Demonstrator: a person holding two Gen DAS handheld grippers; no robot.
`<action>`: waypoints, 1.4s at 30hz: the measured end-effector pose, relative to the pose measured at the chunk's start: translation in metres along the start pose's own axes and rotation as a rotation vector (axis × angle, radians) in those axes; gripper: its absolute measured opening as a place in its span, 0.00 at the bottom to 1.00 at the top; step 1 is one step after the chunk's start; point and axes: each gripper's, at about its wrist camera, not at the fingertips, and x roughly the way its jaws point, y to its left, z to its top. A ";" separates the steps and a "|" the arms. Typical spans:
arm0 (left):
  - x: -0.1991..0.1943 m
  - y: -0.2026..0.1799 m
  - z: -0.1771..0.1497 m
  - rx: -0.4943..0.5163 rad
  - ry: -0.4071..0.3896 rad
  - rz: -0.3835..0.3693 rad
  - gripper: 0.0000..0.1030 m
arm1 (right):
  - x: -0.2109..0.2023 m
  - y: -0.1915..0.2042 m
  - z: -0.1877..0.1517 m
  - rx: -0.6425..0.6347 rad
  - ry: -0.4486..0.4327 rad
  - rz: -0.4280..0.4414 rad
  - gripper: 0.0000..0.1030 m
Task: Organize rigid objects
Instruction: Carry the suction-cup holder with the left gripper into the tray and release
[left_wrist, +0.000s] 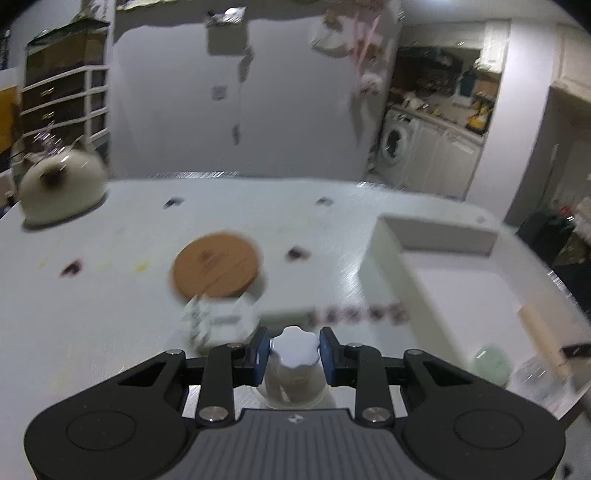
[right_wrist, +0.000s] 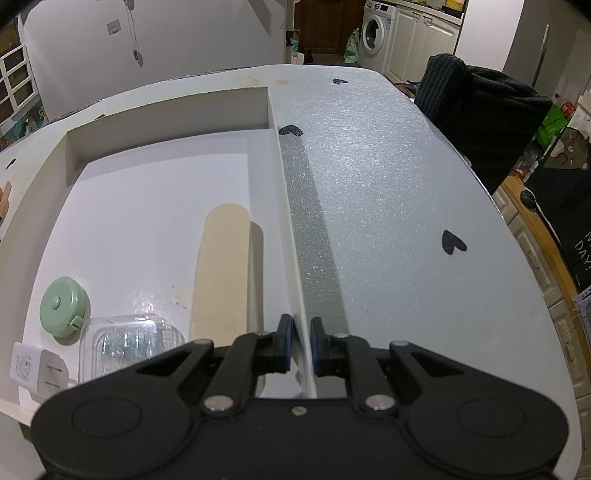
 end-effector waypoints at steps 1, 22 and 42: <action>0.001 -0.007 0.008 0.008 -0.011 -0.022 0.30 | 0.000 0.000 0.000 0.000 0.002 0.000 0.11; 0.080 -0.184 0.049 0.239 0.074 -0.448 0.30 | 0.002 0.000 0.002 -0.003 0.008 0.000 0.11; 0.125 -0.226 0.024 0.255 0.219 -0.457 0.30 | 0.002 -0.001 0.001 -0.012 0.009 0.008 0.11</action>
